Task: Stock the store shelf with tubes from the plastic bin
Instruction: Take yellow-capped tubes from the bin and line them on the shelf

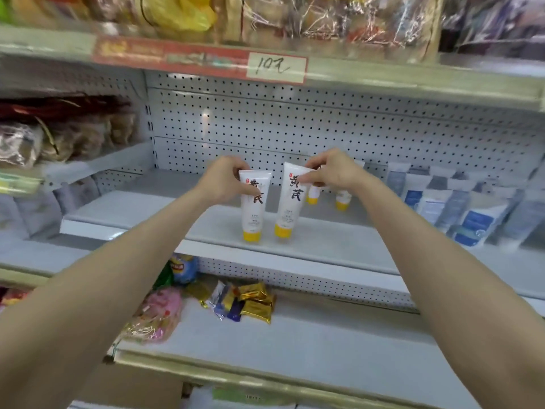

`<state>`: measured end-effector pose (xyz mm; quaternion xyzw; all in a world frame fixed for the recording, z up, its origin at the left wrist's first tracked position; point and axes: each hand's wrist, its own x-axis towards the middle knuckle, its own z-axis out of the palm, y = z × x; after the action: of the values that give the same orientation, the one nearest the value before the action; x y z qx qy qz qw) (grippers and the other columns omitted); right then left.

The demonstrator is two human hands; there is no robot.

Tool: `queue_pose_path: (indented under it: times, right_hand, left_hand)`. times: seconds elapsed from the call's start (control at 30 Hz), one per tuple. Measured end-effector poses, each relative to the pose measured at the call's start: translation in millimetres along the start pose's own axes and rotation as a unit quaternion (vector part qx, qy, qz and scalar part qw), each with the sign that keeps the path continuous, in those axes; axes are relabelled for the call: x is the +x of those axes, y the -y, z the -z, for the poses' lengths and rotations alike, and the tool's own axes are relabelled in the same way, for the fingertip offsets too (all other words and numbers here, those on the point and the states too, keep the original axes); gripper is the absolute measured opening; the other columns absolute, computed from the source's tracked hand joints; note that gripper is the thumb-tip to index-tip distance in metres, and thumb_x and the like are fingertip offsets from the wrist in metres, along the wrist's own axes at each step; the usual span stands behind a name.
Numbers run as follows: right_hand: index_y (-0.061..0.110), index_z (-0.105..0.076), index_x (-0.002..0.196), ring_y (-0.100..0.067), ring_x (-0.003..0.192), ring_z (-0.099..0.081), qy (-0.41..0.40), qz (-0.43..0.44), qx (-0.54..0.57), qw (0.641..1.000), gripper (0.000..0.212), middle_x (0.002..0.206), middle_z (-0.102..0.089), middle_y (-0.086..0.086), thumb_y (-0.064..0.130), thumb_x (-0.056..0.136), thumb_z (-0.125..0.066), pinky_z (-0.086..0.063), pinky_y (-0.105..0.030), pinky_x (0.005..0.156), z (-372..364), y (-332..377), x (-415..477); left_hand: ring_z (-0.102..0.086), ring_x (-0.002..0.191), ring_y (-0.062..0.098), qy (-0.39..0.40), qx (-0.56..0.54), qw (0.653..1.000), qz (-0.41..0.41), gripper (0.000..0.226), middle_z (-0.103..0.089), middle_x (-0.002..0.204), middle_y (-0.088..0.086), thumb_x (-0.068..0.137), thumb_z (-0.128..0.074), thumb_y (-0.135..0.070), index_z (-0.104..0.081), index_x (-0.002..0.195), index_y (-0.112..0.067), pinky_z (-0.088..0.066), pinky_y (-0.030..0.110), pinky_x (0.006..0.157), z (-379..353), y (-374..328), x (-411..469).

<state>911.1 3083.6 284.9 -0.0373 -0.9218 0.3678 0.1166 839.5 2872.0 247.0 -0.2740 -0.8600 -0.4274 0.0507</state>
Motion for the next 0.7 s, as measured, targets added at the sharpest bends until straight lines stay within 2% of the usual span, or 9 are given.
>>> queue_pose_path:
  times: [0.13, 0.23, 0.27, 0.37, 0.47, 0.5, 0.57, 0.63, 0.7]
  right_hand:
    - [0.000, -0.065, 0.111, -0.001, 0.058, -0.053, -0.021, -0.033, -0.014, 0.999, 0.038, 0.090, -0.060, -0.003, 0.014, 0.077, -0.076, -0.041, -0.004, 0.045, 1.1, 3.1, 43.6]
    - [0.001, -0.063, 0.115, -0.001, 0.061, -0.050, -0.020, -0.042, -0.033, 0.998, 0.041, 0.080, -0.059, 0.004, 0.016, 0.078, -0.074, -0.035, -0.001, 0.040, -2.8, -1.5, 72.5]
    - [-0.001, -0.063, 0.114, -0.003, 0.060, -0.051, -0.024, -0.043, -0.038, 0.998, 0.041, 0.079, -0.060, 0.002, 0.016, 0.078, -0.074, -0.036, -0.002, 0.041, -3.9, -3.7, 79.5]
    - [-0.014, -0.061, 0.107, -0.026, 0.067, -0.056, -0.036, -0.044, -0.051, 0.997, 0.043, 0.089, -0.063, -0.025, 0.016, 0.079, -0.073, -0.041, -0.019, 0.046, -10.7, -11.0, 101.7]
    - [-0.017, -0.060, 0.102, -0.019, 0.065, -0.043, -0.042, -0.044, -0.055, 0.997, 0.043, 0.093, -0.057, -0.038, 0.016, 0.078, -0.073, -0.029, -0.012, 0.043, -18.6, -15.4, 118.6]
    - [-0.015, -0.062, 0.101, -0.017, 0.062, -0.042, -0.043, -0.050, -0.055, 0.996, 0.039, 0.085, -0.056, -0.036, 0.015, 0.078, -0.073, -0.028, -0.011, 0.041, -20.5, -17.1, 124.2]
    - [-0.009, -0.066, 0.099, -0.013, 0.054, -0.042, -0.046, -0.069, -0.058, 0.995, 0.030, 0.069, -0.055, -0.016, 0.012, 0.079, -0.072, -0.028, -0.009, 0.036, -24.3, -19.4, 136.0]
    - [-0.002, -0.068, 0.100, -0.009, 0.053, -0.045, -0.044, -0.080, -0.066, 0.994, 0.025, 0.062, -0.052, -0.001, 0.011, 0.080, -0.072, -0.030, -0.006, 0.035, -27.1, -20.9, 146.9]
    - [0.002, -0.068, 0.103, -0.006, 0.053, -0.046, -0.040, -0.086, -0.072, 0.993, 0.024, 0.062, -0.050, 0.004, 0.012, 0.080, -0.071, -0.033, -0.006, 0.037, -29.8, -24.5, 156.7]
  left_hand:
    - [-0.062, 0.080, 0.021, 0.000, 0.001, 1.000, -0.024, 0.027, -0.069, 0.087, 0.008, 0.067, -0.082, -0.016, -0.067, 0.088, -0.008, -0.048, 0.028, 0.071, 5.6, 15.7, 52.5]
    - [-0.055, 0.075, 0.015, 0.005, 0.017, 0.999, -0.030, 0.038, -0.063, 0.087, 0.004, 0.069, -0.081, -0.025, -0.067, 0.099, -0.007, -0.041, 0.014, 0.057, 3.8, 28.4, 92.9]
    - [-0.054, 0.076, 0.014, 0.008, 0.022, 0.999, -0.027, 0.039, -0.062, 0.088, 0.002, 0.070, -0.080, -0.028, -0.067, 0.102, -0.010, -0.038, 0.015, 0.056, 2.4, 31.5, 103.0]
    - [-0.052, 0.075, 0.016, 0.010, 0.008, 0.999, -0.044, 0.037, -0.059, 0.083, 0.005, 0.072, -0.078, -0.023, -0.067, 0.103, -0.006, -0.035, 0.016, 0.055, -2.6, 43.3, 132.2]
    - [-0.050, 0.065, 0.016, 0.009, -0.027, 0.998, -0.063, 0.025, -0.057, 0.068, 0.003, 0.070, -0.079, -0.012, -0.068, 0.087, 0.002, -0.034, 0.023, 0.056, -8.7, 53.8, 151.1]
    - [-0.049, 0.061, 0.013, 0.010, -0.030, 0.997, -0.069, 0.022, -0.056, 0.066, 0.001, 0.069, -0.079, -0.010, -0.067, 0.083, 0.003, -0.034, 0.022, 0.056, -10.5, 57.0, 157.3]
    - [-0.046, 0.058, 0.008, 0.013, -0.048, 0.996, -0.069, 0.018, -0.053, 0.063, -0.004, 0.068, -0.079, -0.006, -0.066, 0.080, 0.000, -0.033, 0.020, 0.054, -14.0, 62.7, 168.7]
    - [-0.047, 0.057, 0.008, 0.015, -0.062, 0.996, -0.065, 0.018, -0.053, 0.065, -0.002, 0.068, -0.078, -0.004, -0.067, 0.081, 0.000, -0.033, 0.018, 0.053, -16.4, 66.9, 177.5]
    - [-0.048, 0.054, 0.000, 0.019, -0.059, 0.996, -0.067, 0.018, -0.053, 0.063, -0.003, 0.069, -0.078, -0.004, -0.067, 0.083, -0.001, -0.032, 0.010, 0.048, -18.7, 71.9, 184.7]
